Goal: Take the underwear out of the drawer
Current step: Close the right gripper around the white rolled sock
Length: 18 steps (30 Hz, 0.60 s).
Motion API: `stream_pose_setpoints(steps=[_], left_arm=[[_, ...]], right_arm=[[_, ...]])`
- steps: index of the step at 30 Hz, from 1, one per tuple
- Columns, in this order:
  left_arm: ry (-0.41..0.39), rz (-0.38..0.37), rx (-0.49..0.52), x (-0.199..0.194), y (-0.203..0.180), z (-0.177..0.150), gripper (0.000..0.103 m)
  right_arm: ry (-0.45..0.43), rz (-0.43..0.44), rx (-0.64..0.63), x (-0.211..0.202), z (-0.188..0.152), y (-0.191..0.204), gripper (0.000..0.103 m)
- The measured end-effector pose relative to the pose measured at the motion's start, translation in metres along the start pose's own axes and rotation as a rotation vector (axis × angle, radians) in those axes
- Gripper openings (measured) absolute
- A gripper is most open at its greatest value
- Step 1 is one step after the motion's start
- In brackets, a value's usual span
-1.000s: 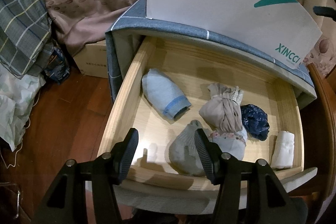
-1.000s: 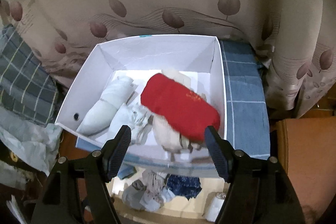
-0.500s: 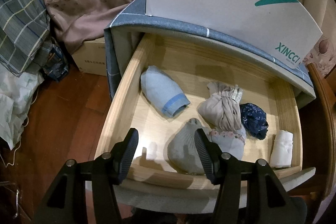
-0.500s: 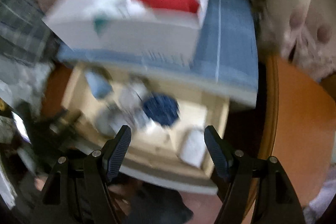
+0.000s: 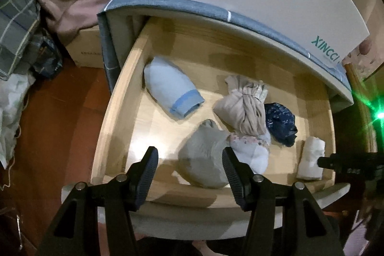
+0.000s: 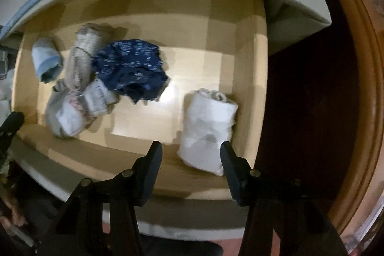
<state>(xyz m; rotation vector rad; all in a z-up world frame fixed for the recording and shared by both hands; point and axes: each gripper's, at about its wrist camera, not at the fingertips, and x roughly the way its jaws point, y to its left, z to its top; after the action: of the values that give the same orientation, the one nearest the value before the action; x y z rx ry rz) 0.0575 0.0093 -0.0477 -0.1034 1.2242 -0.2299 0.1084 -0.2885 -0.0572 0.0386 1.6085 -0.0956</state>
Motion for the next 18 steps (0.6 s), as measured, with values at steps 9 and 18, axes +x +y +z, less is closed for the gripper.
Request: stream_pose_setpoints(steps=[9,18], left_arm=[[0.064,0.032,0.025,0.010,0.000,0.006,0.057],[0.098,0.038,0.046,0.016,-0.004,0.010,0.057]], right_arm=[[0.021,-0.092,-0.059,0.027,0.007,0.008,0.047],[0.070,-0.145,-0.131,0.051,0.013,0.021,0.055]])
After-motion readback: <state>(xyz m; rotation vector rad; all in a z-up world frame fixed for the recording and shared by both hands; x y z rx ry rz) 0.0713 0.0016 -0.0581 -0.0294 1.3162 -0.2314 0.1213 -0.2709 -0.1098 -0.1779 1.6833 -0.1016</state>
